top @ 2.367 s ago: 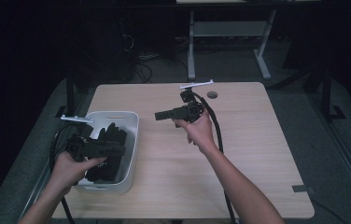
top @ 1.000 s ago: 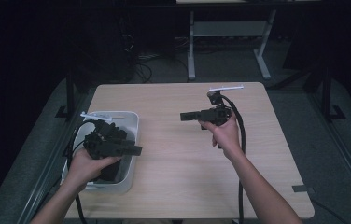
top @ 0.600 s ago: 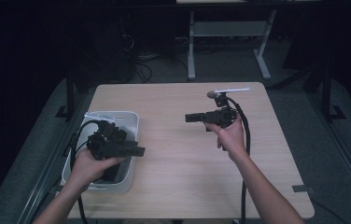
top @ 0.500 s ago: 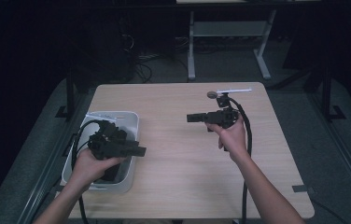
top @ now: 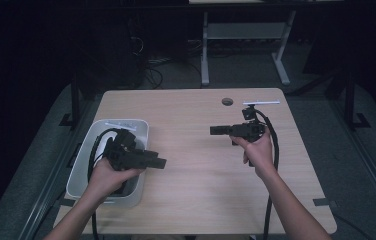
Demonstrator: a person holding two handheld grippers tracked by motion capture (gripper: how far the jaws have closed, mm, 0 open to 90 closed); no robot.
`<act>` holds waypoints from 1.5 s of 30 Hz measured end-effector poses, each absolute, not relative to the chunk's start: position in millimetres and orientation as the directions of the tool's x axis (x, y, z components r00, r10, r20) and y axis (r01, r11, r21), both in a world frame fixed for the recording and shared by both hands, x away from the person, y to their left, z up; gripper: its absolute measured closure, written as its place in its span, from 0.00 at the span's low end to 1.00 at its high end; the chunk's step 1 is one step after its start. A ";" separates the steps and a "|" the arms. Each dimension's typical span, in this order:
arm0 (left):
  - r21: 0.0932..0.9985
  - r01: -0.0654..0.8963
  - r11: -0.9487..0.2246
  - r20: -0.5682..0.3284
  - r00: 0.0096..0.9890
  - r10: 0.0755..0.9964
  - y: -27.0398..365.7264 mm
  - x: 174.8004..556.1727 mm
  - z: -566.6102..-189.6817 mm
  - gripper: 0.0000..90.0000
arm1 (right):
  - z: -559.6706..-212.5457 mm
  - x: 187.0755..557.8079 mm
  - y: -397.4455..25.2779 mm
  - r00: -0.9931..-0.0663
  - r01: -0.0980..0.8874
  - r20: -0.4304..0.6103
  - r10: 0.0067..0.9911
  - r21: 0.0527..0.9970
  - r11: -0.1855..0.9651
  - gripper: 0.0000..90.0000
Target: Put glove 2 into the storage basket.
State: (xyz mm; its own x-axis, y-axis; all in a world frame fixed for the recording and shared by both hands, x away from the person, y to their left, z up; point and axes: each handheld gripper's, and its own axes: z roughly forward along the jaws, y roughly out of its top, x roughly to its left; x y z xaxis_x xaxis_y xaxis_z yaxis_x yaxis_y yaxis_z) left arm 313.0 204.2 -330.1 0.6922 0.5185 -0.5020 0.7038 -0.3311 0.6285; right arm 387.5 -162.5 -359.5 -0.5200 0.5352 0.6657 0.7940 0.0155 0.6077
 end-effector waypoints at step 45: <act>0.620 0.691 -0.372 -0.530 0.718 0.450 131.8 320.5 -356.0 0.31 | -392.6 362.9 -249.6 -0.430 0.817 0.694 0.578 0.571 -0.077 0.51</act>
State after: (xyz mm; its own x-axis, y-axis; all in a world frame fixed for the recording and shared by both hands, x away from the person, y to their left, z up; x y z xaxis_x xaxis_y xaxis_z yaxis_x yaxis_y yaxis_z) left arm 320.5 131.8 -356.0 0.7184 0.4500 -0.5305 0.6908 -0.3723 0.6198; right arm 362.9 -249.6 -392.6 -0.4300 0.5778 0.6937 0.8173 -0.0774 0.5710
